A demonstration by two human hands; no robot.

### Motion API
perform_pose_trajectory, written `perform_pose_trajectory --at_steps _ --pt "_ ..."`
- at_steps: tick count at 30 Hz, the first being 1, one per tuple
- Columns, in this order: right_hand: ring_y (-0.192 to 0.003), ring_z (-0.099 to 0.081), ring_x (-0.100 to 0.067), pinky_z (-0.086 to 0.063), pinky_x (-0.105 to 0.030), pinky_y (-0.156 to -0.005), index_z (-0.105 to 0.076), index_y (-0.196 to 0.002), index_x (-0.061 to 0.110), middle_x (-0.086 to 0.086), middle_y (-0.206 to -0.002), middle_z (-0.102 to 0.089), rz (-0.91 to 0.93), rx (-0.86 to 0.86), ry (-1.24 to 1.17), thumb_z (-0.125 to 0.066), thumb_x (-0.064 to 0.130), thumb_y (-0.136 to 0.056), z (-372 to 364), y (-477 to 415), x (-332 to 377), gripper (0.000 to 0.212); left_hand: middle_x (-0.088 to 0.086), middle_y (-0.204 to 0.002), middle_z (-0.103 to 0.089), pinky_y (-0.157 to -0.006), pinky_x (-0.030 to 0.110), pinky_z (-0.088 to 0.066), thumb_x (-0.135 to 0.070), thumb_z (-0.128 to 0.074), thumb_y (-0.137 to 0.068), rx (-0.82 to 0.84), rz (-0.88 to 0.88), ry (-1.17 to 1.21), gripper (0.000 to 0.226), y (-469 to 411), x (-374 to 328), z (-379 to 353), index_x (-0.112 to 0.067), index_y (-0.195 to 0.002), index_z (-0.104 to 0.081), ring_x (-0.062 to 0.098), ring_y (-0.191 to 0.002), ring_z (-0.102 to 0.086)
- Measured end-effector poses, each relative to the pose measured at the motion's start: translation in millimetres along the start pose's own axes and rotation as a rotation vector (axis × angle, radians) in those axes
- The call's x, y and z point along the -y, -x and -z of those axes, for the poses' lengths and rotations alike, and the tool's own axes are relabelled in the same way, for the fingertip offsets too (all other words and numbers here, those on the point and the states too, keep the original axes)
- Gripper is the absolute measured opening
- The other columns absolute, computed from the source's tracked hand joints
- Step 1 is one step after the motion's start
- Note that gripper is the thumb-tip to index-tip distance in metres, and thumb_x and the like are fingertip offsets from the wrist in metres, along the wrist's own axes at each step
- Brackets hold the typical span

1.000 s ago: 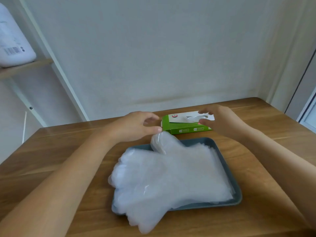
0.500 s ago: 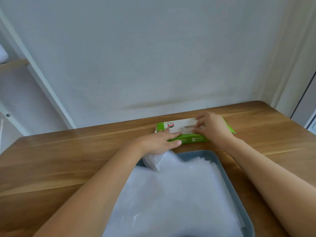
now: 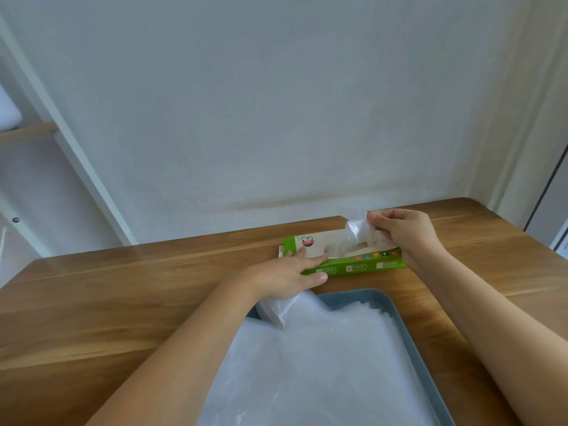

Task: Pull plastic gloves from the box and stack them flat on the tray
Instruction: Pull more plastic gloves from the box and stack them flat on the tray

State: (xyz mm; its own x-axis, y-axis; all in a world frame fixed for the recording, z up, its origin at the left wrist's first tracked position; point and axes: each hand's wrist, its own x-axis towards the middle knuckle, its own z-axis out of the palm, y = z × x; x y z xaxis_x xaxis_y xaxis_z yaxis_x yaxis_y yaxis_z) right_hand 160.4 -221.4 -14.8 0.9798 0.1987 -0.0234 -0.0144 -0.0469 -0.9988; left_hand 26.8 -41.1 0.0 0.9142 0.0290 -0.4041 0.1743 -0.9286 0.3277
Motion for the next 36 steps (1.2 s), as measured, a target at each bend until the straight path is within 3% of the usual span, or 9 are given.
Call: perform_pose_trajectory --at_steps 4,7,11,17,21,27,32,34,36 --pt "-0.074 -0.063 -0.023 -0.053 -0.043 -0.086 -0.069 -0.072 0.007 -0.011 -0.077 -0.070 -0.032 0.012 0.001 -0.062 0.014 -0.092 1.4 -7.4 -2.6 0.022 -0.003 -0.162 0.002 -0.121 0.040 -0.004 -0.056 -0.033 -0.099 -0.007 0.002 0.039 0.054 -1.2 -0.6 3.5 -0.047 -0.149 -0.016 0.019 -0.150 0.003" --pt "-0.077 -0.062 -0.023 -0.052 -0.042 -0.081 -0.068 -0.076 0.007 -0.011 -0.081 -0.071 0.023 0.023 0.135 -0.052 0.019 -0.097 0.6 -7.8 -2.6 0.029 -0.003 -0.159 -0.025 -0.115 0.027 -0.022 -0.050 -0.047 -0.097 -0.152 -0.023 0.088 0.055 -2.9 -4.5 7.8 -0.034 -0.148 -0.035 0.014 -0.145 -0.024" --pt "-0.091 -0.059 -0.013 -0.047 -0.027 -0.076 -0.057 -0.107 0.015 0.006 -0.099 -0.063 0.170 0.140 0.307 -0.060 0.055 -0.084 -4.7 2.0 2.1 0.046 -0.002 -0.145 -0.048 -0.106 0.027 -0.038 -0.042 -0.062 -0.091 -0.323 -0.023 0.292 0.060 -10.8 -14.7 15.1 -0.026 -0.145 -0.041 0.012 -0.129 -0.048" --pt "-0.088 -0.066 -0.020 -0.051 -0.031 -0.071 -0.074 -0.099 0.013 0.001 -0.088 -0.071 0.196 0.048 0.350 -0.061 0.029 -0.092 -3.9 -2.1 -5.4 0.022 -0.008 -0.156 -0.029 -0.109 0.023 -0.027 -0.043 -0.060 -0.092 -0.261 -0.154 0.217 0.068 -19.3 -38.7 13.3 -0.038 -0.150 -0.026 0.012 -0.142 -0.030" --pt "-0.091 -0.067 -0.024 -0.054 -0.044 -0.086 -0.074 -0.085 0.019 -0.004 -0.089 -0.073 0.100 0.062 0.174 -0.059 0.024 -0.093 -5.9 -0.3 0.2 0.018 -0.006 -0.160 -0.019 -0.113 0.023 -0.019 -0.050 -0.052 -0.095 -0.138 -0.143 0.034 0.065 -29.5 -44.4 4.7 -0.031 -0.151 -0.026 0.016 -0.145 -0.022" --pt "-0.101 -0.065 -0.018 -0.048 -0.034 -0.094 -0.074 -0.079 0.022 0.001 -0.094 -0.074 0.133 0.036 -0.069 -0.061 0.021 -0.092 -2.6 6.3 20.8 0.018 0.002 -0.163 -0.007 -0.119 0.041 -0.019 -0.063 -0.043 -0.092 -0.074 -0.042 -0.111 0.066 -43.6 -40.6 -3.3 -0.034 -0.150 -0.029 0.027 -0.147 -0.016" --pt "-0.080 -0.064 -0.013 -0.051 -0.027 -0.080 -0.074 -0.084 0.017 0.001 -0.080 -0.072 0.314 0.081 -0.279 -0.054 0.021 -0.096 2.8 21.1 61.6 0.024 0.002 -0.163 0.001 -0.120 0.038 -0.014 -0.060 -0.043 -0.094 -0.034 -0.001 -0.112 0.064 -38.0 -47.2 -1.3 -0.032 -0.150 -0.029 0.024 -0.149 -0.010" --pt "-0.074 -0.064 -0.011 -0.052 -0.024 -0.077 -0.073 -0.084 0.015 0.001 -0.075 -0.070 0.371 0.142 -0.335 -0.051 0.020 -0.097 8.6 29.4 82.1 0.025 -0.001 -0.163 -0.005 -0.117 0.032 -0.013 -0.056 -0.044 -0.096 -0.021 0.007 -0.053 0.060 -29.0 -51.2 6.2 -0.032 -0.149 -0.032 0.022 -0.149 -0.012" --pt "-0.069 -0.063 -0.010 -0.052 -0.021 -0.071 -0.072 -0.084 0.012 -0.001 -0.072 -0.068 0.378 0.225 -0.318 -0.052 0.021 -0.097 13.7 36.7 95.7 0.025 -0.002 -0.149 -0.041 -0.106 0.026 -0.026 -0.049 -0.048 -0.096 -0.071 -0.012 0.088 0.042 -18.6 -52.6 18.7 -0.031 -0.133 -0.056 0.020 -0.141 -0.033"
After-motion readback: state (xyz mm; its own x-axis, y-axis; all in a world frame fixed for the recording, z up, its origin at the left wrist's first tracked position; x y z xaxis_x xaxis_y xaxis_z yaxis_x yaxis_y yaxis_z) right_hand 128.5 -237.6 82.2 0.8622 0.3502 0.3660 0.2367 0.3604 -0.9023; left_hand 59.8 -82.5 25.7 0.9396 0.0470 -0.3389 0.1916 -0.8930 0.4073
